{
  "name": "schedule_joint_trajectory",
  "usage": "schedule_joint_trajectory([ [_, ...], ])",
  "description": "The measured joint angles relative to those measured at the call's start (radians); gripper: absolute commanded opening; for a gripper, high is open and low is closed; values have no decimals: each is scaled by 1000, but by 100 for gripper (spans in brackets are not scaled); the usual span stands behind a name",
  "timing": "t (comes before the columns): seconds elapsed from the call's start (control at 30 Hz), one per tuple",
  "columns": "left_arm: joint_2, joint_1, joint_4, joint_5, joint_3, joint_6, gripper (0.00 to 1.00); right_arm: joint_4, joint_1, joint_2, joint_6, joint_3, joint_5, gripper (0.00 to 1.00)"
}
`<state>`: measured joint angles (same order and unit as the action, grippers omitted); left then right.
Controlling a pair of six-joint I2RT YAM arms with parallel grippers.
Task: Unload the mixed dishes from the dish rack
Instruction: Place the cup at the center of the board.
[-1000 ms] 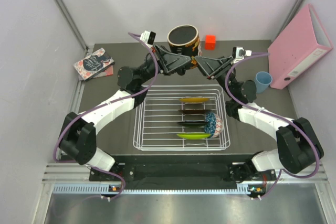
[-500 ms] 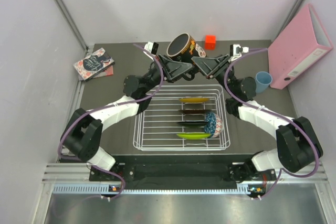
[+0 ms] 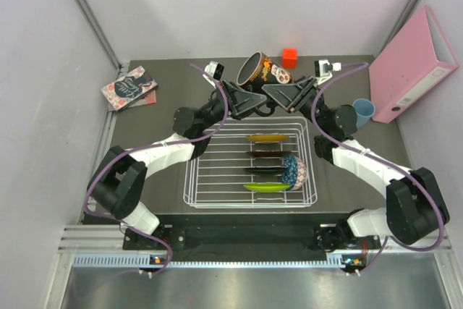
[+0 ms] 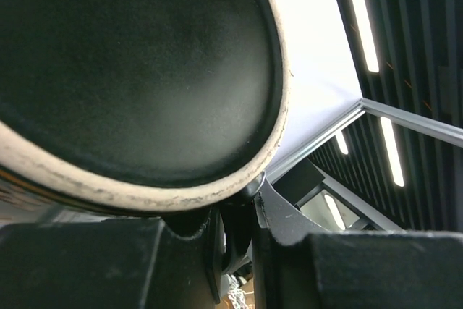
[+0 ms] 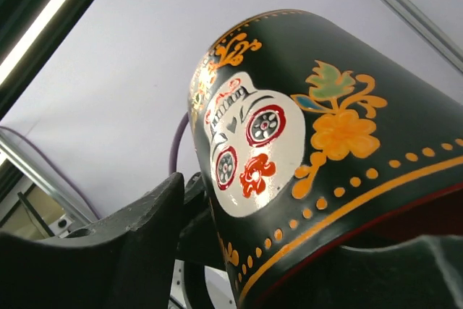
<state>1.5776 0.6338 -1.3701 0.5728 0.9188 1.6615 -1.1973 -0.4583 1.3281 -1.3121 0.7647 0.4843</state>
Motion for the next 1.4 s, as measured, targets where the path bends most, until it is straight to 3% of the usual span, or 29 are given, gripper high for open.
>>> schedule_joint_trajectory([
  [0.1, -4, -3, -7, 9, -18, 5, 0, 20, 10, -25, 19, 0, 10, 25],
  [0.13, -10, -7, -8, 17, -28, 5, 0, 25, 18, -35, 25, 0, 11, 5],
  [0.17, -16, -10, -8, 20, -42, 5, 0, 29, 25, -45, 29, -2, 14, 0],
  [0.4, -55, -11, 1, 66, -98, 12, 0, 58, 27, -84, 83, -6, 89, 0],
  [0.43, -55, -13, 2, 66, -101, 11, 5, 63, 27, -84, 87, -6, 92, 0],
  [0.47, -55, -14, 3, 69, -102, 11, 21, 65, 27, -84, 90, -6, 93, 0],
  [0.5, -55, -16, 5, 74, -103, 8, 51, 69, 27, -84, 95, -6, 95, 0],
  [0.53, -55, -18, 7, 80, -102, 6, 93, 72, 27, -87, 106, -5, 98, 0],
  [0.57, -55, -21, 10, 92, -102, -5, 99, 83, 27, -93, 117, -5, 102, 0],
  [0.7, -64, -83, 76, 127, -102, -61, 99, 253, 38, -189, 228, 38, 112, 0],
  [0.9, -193, -174, 453, 129, -76, -253, 99, 668, 36, -319, 500, 274, -2, 0],
  [1.1, -389, -218, 883, -57, -55, -458, 99, 1237, 35, -254, 766, 677, -528, 0],
  [1.17, -438, -219, 998, -118, -50, -516, 99, 1374, 35, -217, 826, 743, -703, 0],
  [1.33, -483, -219, 1257, -234, -10, -621, 98, 1710, 42, -170, 950, 690, -1104, 0],
  [1.4, -499, -219, 1327, -259, -6, -636, 99, 1786, 65, -170, 964, 614, -1159, 0],
])
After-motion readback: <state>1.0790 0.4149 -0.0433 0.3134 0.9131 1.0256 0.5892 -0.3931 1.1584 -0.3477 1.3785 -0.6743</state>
